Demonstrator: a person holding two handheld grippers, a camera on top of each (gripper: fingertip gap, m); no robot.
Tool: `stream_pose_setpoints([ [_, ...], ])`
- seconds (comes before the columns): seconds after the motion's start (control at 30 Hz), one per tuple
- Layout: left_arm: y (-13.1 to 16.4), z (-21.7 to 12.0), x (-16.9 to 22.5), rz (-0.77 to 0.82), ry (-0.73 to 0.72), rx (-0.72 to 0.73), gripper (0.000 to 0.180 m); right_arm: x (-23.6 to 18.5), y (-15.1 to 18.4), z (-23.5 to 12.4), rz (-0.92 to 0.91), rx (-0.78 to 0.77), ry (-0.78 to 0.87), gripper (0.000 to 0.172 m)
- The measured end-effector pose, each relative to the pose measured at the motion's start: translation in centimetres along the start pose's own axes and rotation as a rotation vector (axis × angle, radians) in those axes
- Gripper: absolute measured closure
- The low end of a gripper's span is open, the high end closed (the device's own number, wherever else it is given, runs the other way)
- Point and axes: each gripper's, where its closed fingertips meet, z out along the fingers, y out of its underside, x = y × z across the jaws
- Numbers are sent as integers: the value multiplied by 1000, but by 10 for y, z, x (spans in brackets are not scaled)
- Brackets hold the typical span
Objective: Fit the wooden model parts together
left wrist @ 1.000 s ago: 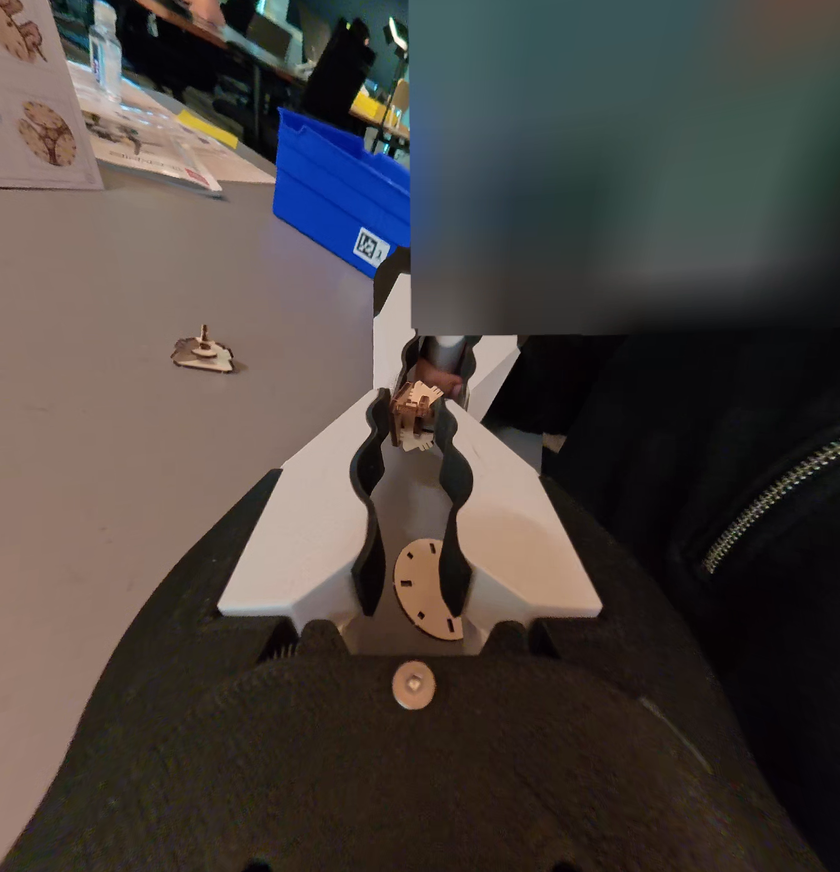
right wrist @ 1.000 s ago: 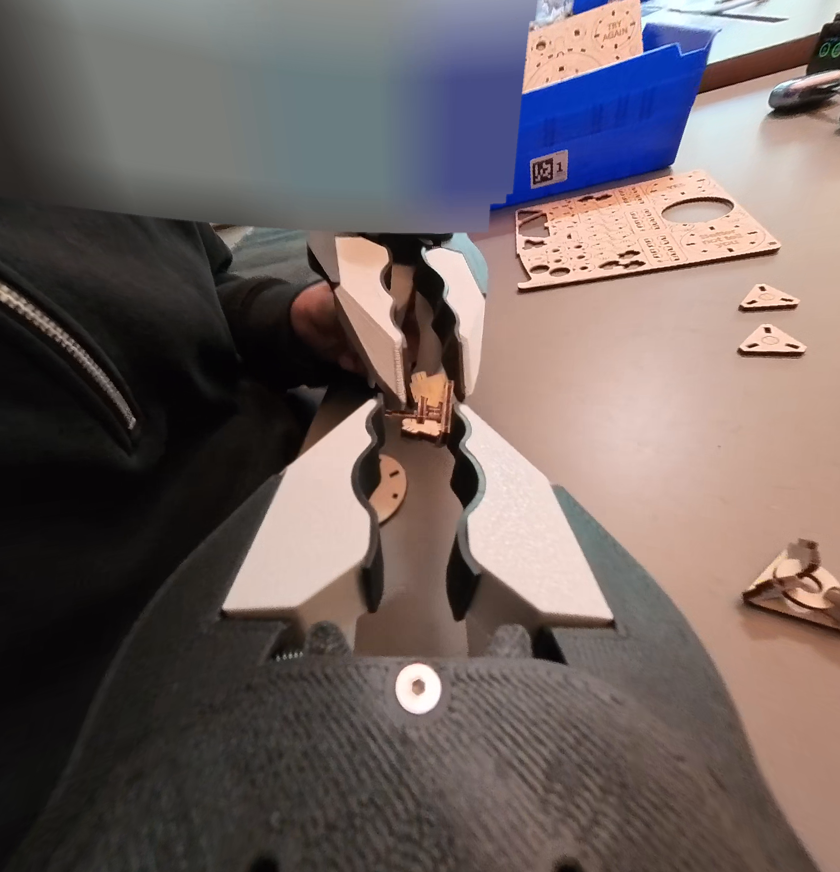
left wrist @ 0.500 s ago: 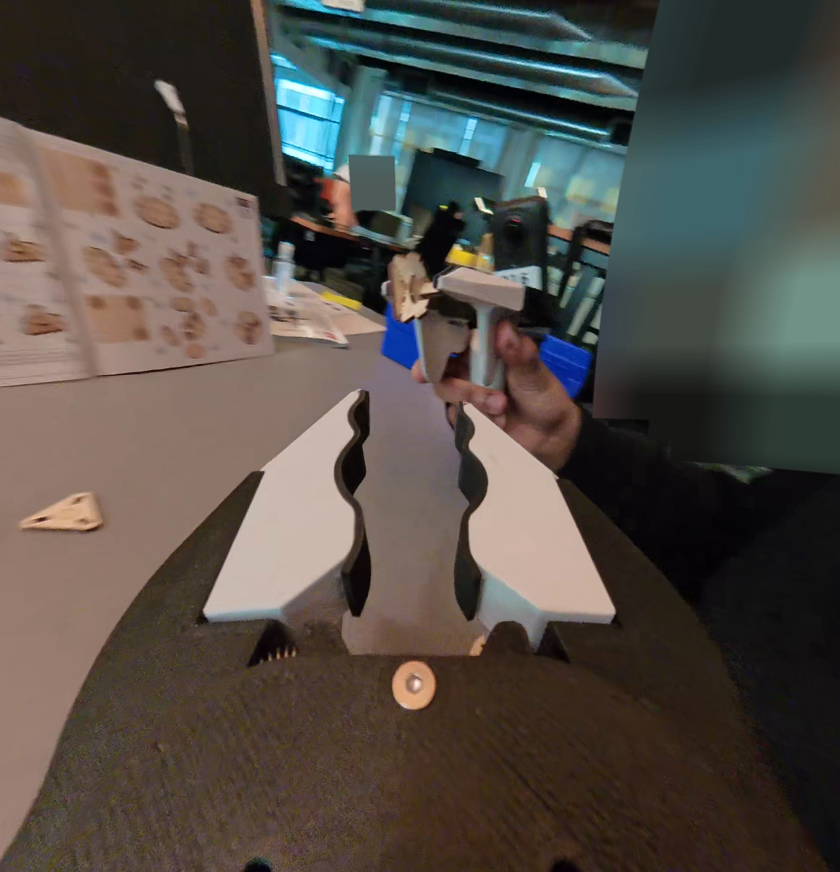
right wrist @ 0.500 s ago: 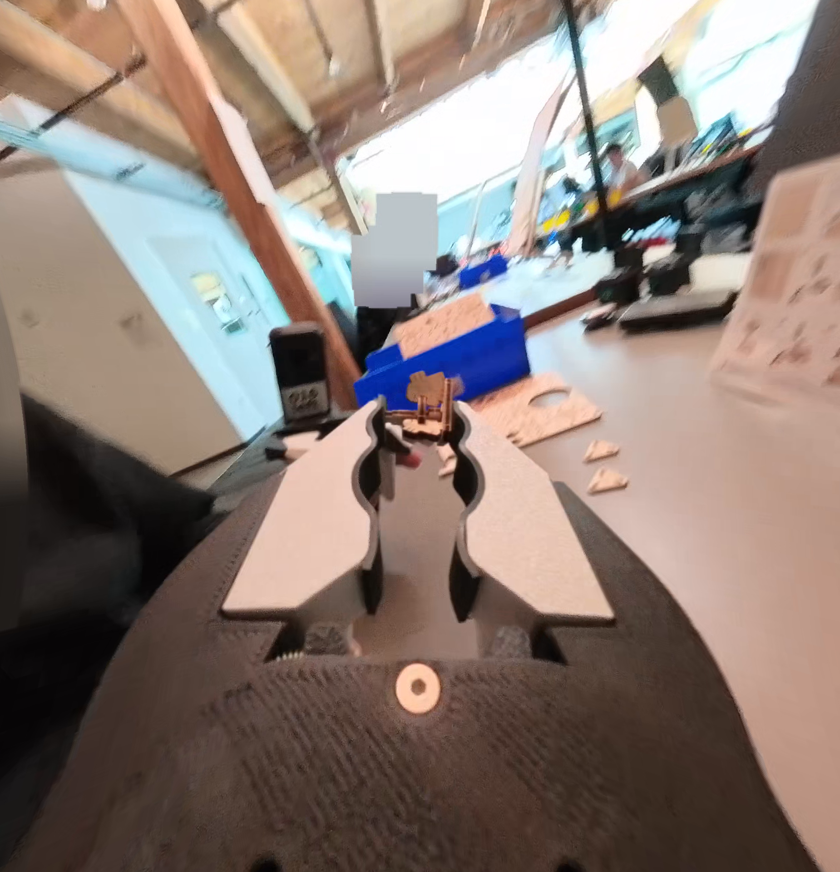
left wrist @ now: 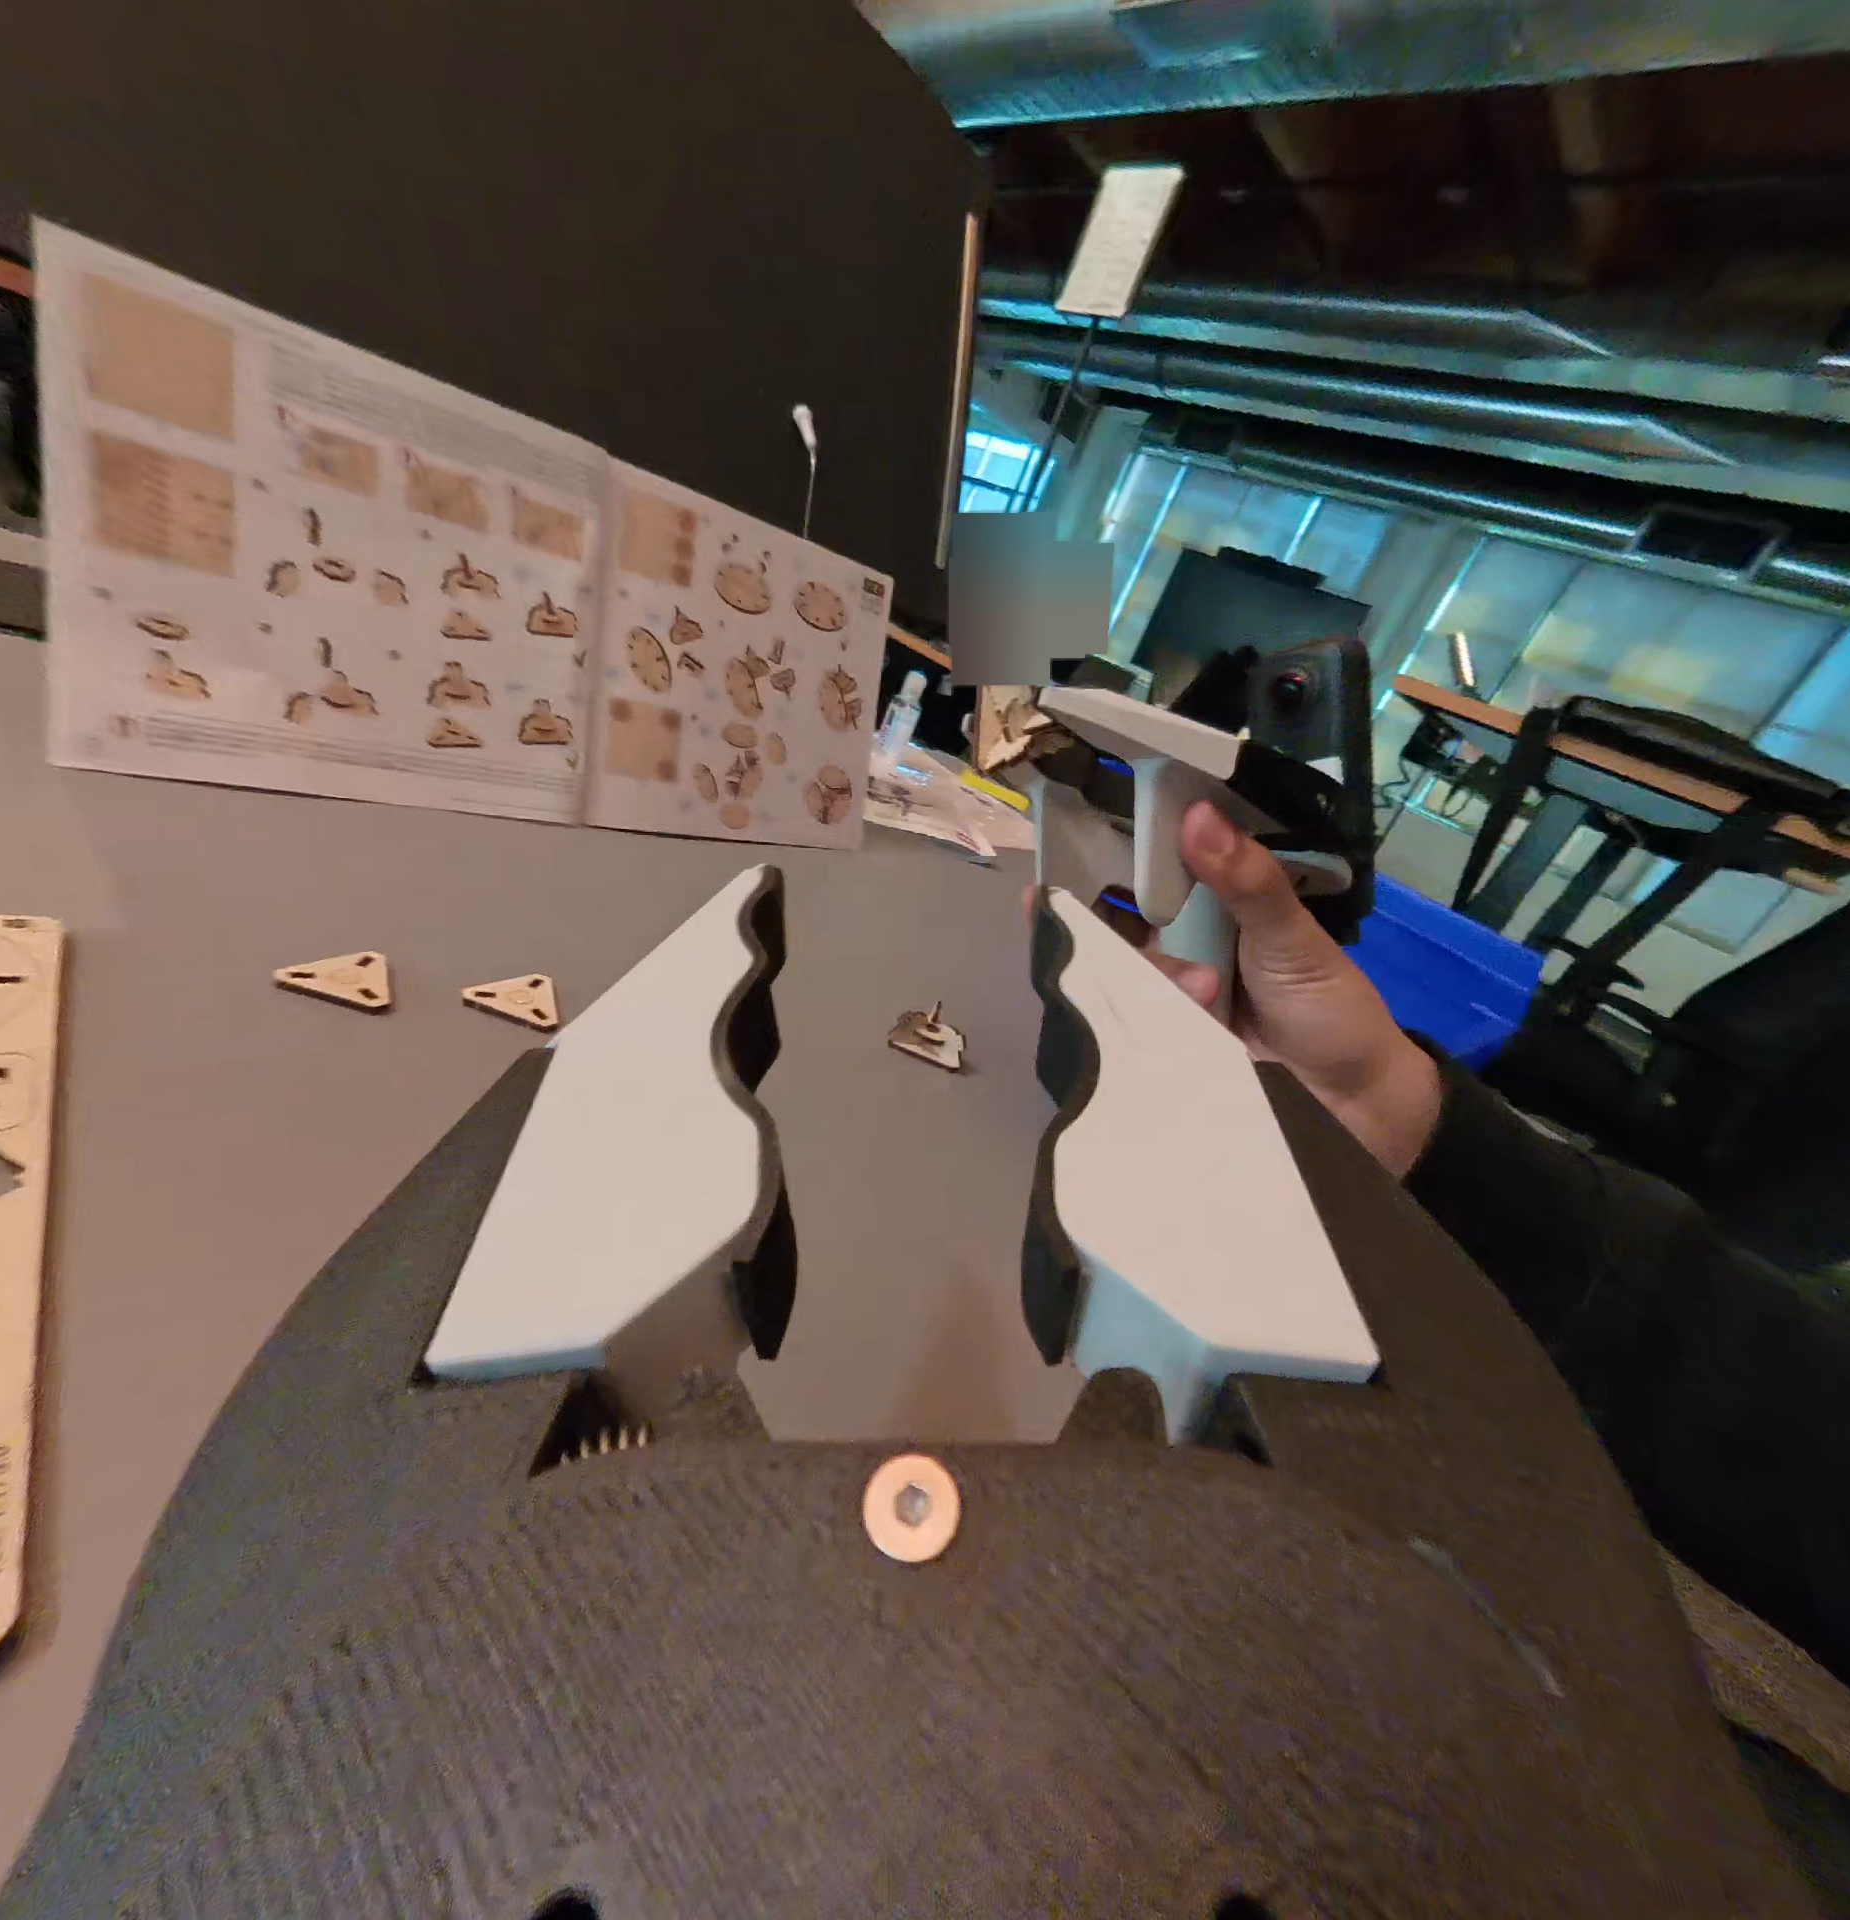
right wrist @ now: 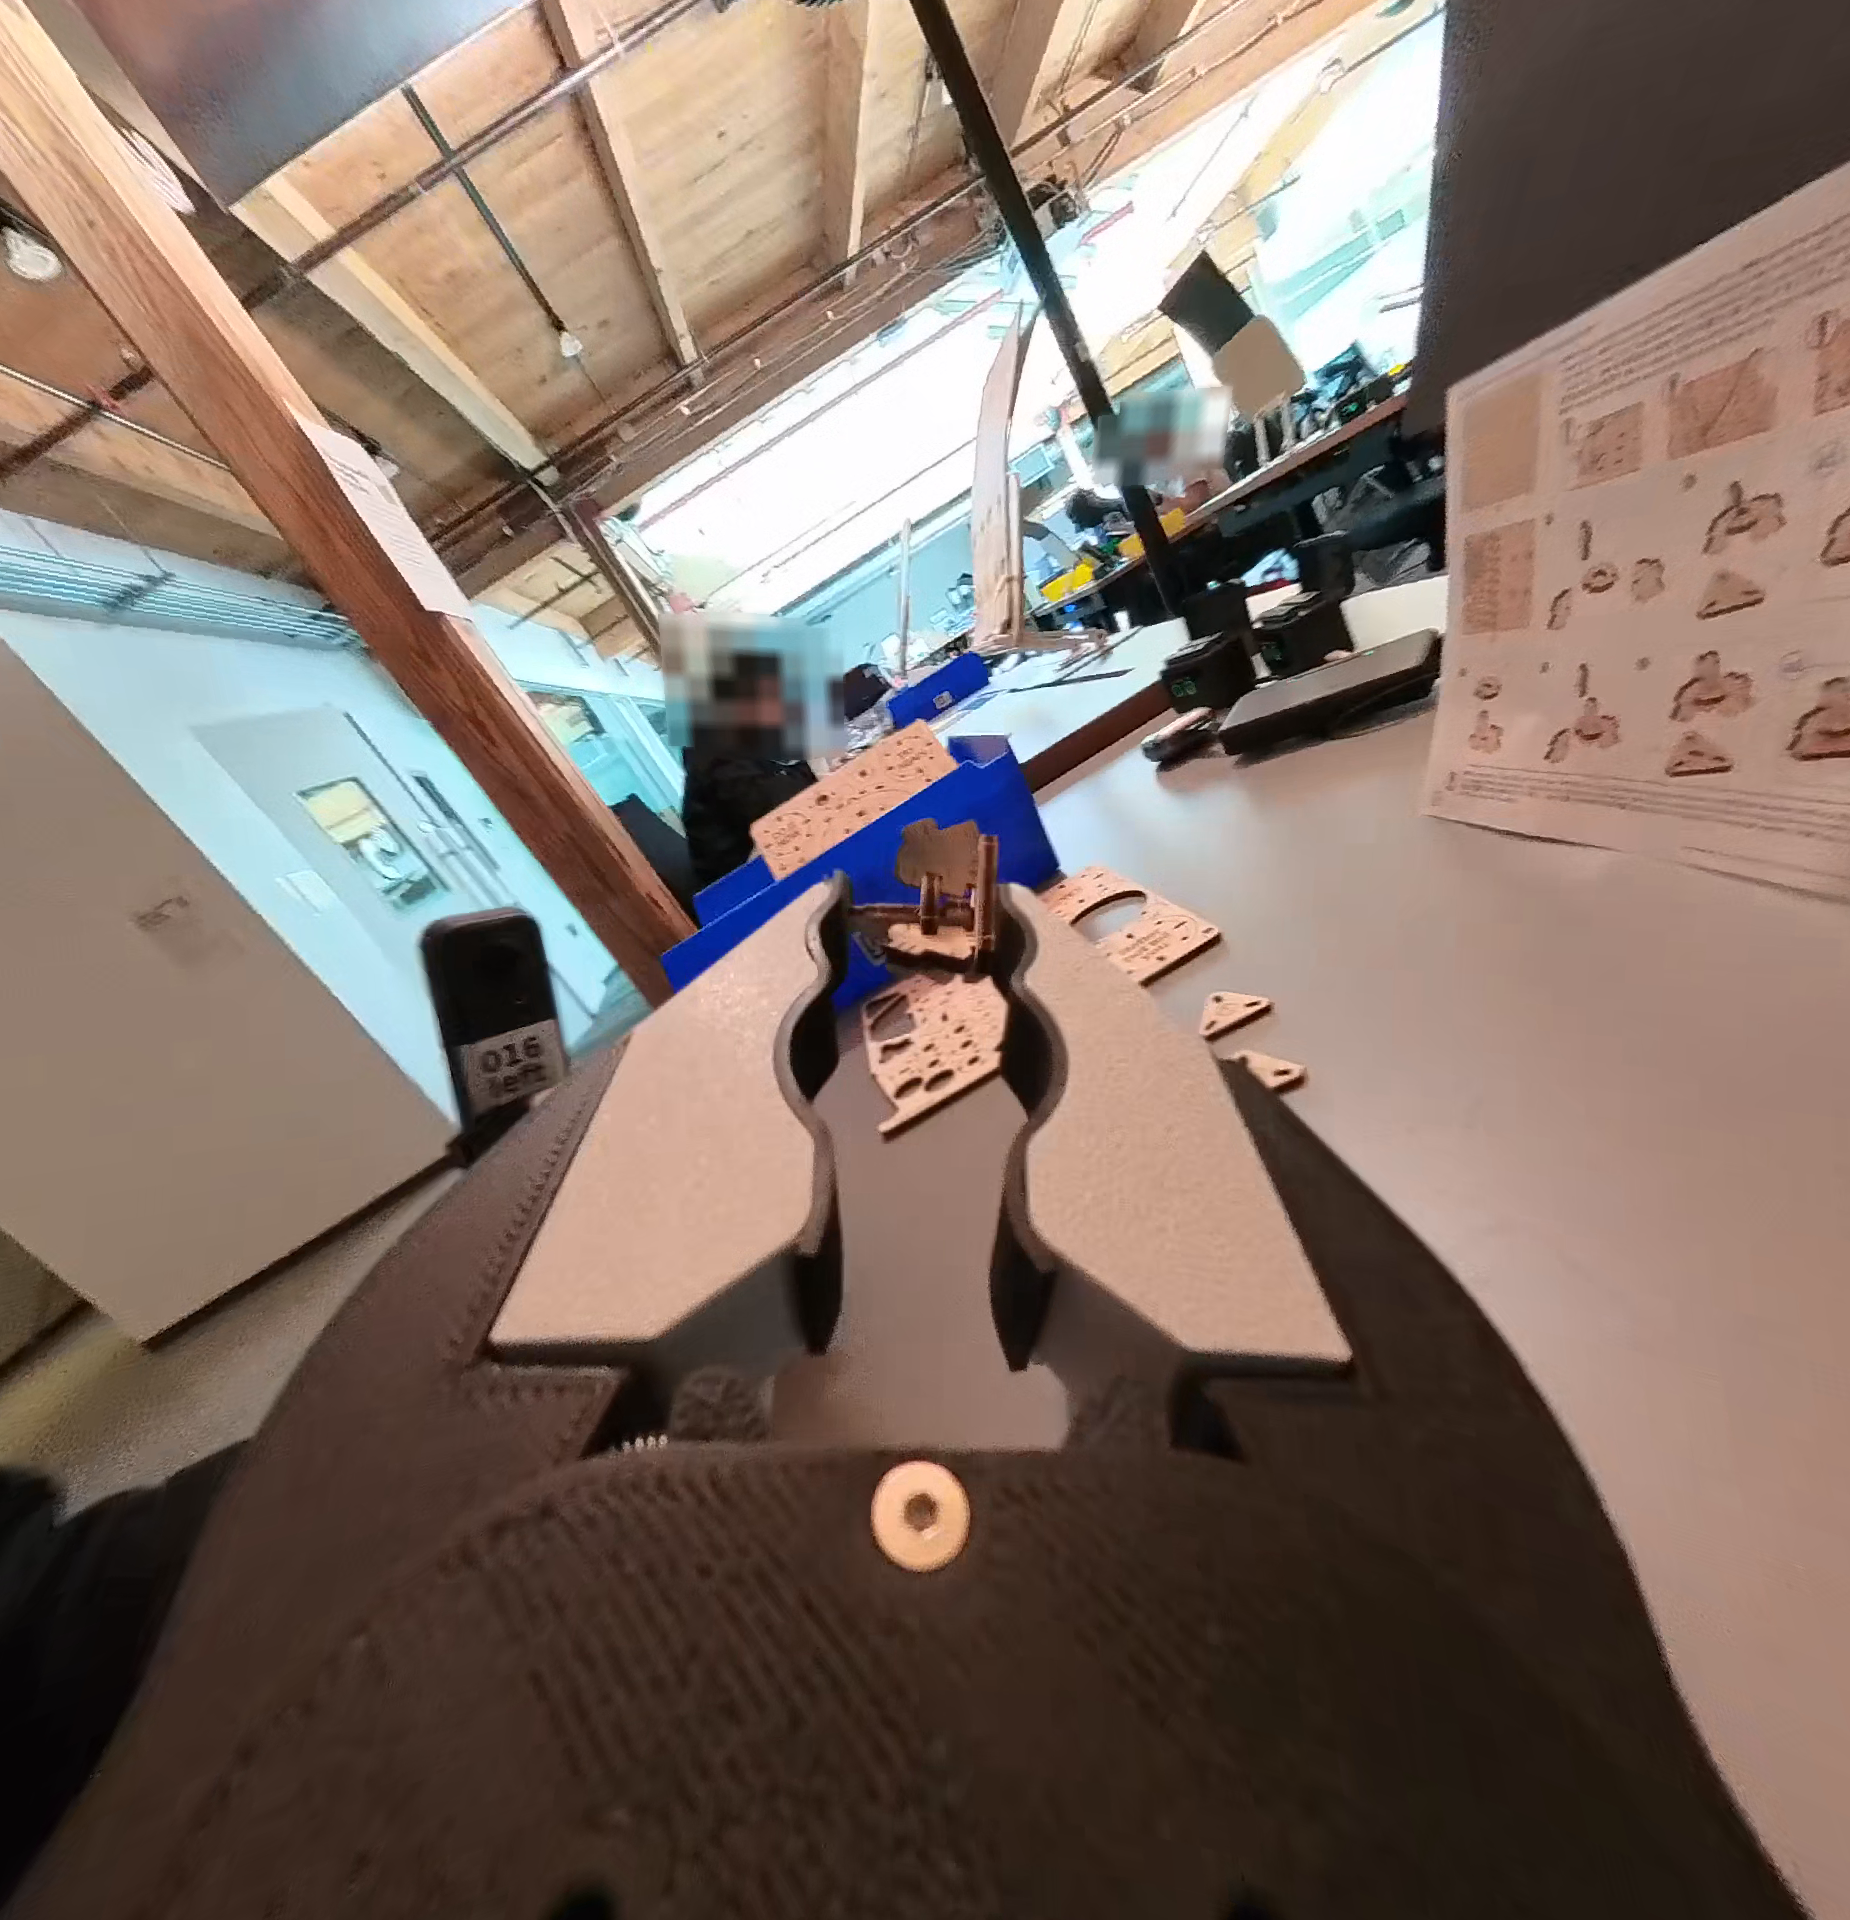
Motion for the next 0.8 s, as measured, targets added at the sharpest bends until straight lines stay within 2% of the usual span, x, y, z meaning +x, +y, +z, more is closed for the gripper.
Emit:
stream_pose_setpoints([
  [0.13, 0, 0, -4, 55, -54, -8, 134, -11, -3, -4, -32, 11, -23, 147],
  [0.33, 18, 12, 2, 105, -52, -121, 133, -43, 3, 3, 181, 37, -225, 147],
  [0.53, 18, 13, 2, 88, -41, -124, 132, -46, 19, 13, 138, -41, -214, 146],
  [0.8, 19, 14, 3, 70, -28, -128, 130, -38, 26, 15, 160, -56, -196, 146],
])
